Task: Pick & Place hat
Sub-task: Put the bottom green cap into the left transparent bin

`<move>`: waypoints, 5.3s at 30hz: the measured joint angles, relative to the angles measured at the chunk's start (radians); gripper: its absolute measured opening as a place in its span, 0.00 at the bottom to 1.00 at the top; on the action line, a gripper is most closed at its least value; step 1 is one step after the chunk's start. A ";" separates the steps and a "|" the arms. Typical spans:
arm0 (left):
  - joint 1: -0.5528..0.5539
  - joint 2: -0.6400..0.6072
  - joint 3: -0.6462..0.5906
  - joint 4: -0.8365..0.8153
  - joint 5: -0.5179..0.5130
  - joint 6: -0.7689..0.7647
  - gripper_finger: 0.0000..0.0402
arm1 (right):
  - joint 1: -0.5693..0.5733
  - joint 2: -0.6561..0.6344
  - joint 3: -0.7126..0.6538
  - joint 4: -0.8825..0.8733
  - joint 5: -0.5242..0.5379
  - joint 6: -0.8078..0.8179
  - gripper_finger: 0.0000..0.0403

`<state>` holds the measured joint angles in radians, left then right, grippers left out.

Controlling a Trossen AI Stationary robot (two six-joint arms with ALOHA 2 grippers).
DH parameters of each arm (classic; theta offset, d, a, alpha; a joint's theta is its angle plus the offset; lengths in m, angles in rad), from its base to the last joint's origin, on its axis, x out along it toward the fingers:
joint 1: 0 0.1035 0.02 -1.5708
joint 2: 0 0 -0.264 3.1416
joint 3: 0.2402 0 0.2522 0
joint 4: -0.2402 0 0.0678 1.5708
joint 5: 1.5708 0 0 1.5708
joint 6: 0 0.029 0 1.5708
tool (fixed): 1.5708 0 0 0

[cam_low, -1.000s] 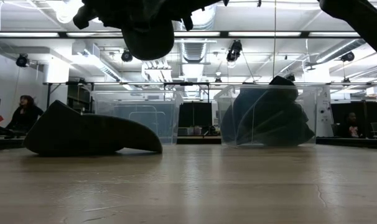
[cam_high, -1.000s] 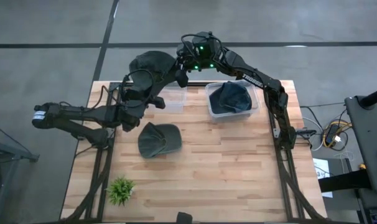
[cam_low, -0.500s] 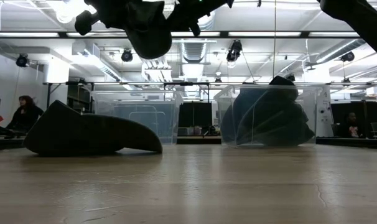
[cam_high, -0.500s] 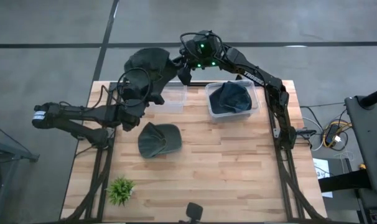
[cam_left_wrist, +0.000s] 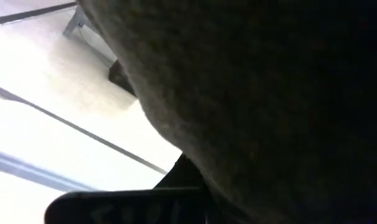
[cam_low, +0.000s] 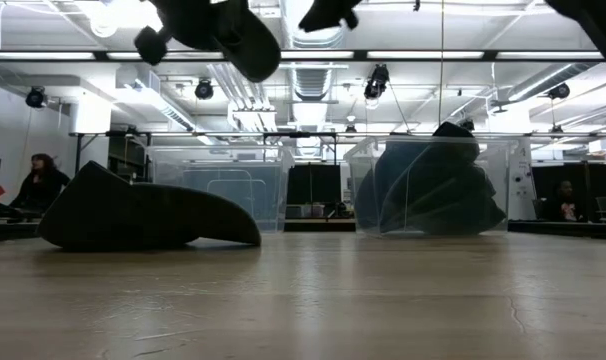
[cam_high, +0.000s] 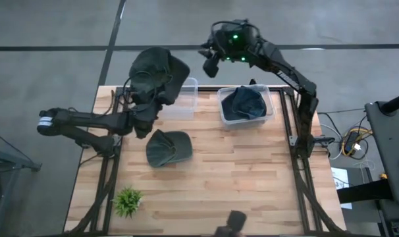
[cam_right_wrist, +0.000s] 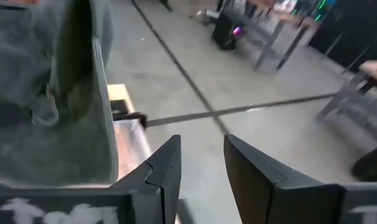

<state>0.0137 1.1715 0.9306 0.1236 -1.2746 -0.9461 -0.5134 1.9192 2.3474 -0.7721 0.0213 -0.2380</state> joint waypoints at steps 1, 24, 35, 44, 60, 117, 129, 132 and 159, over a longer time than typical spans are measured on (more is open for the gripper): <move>0.005 0.028 0.000 0.047 -0.012 -0.001 0.01 | -0.003 -0.016 0.000 0.000 0.006 -0.018 0.29; 0.126 0.326 0.208 -0.321 0.050 -0.719 0.01 | -0.246 -0.130 0.000 -0.186 0.005 -0.075 0.29; 0.159 0.321 0.247 -0.636 0.283 -1.125 0.01 | -0.265 -0.131 0.000 -0.220 0.001 -0.070 0.29; 0.162 0.319 0.275 -0.797 0.392 -1.290 0.01 | -0.265 -0.131 0.000 -0.228 -0.002 -0.060 0.29; 0.193 0.323 0.277 -0.832 0.452 -1.325 0.04 | -0.264 -0.131 -0.001 -0.250 -0.003 -0.050 0.29; 0.204 0.324 0.226 -0.815 0.368 -1.303 0.07 | -0.264 -0.130 -0.001 -0.271 -0.003 -0.053 0.29; 0.204 0.328 0.226 -0.813 0.370 -1.334 0.07 | -0.264 -0.130 -0.001 -0.271 -0.003 -0.053 0.29; 0.204 0.328 0.225 -0.814 0.374 -1.352 0.07 | -0.264 -0.130 -0.001 -0.271 -0.003 -0.051 0.29; 0.193 0.329 0.148 -0.766 0.402 -1.360 0.07 | -0.265 -0.130 -0.001 -0.273 -0.003 -0.053 0.29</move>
<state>0.2066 1.5005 1.0786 -0.6423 -0.8724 -2.3058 -0.7780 1.7889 2.3466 -1.0447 0.0185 -0.2913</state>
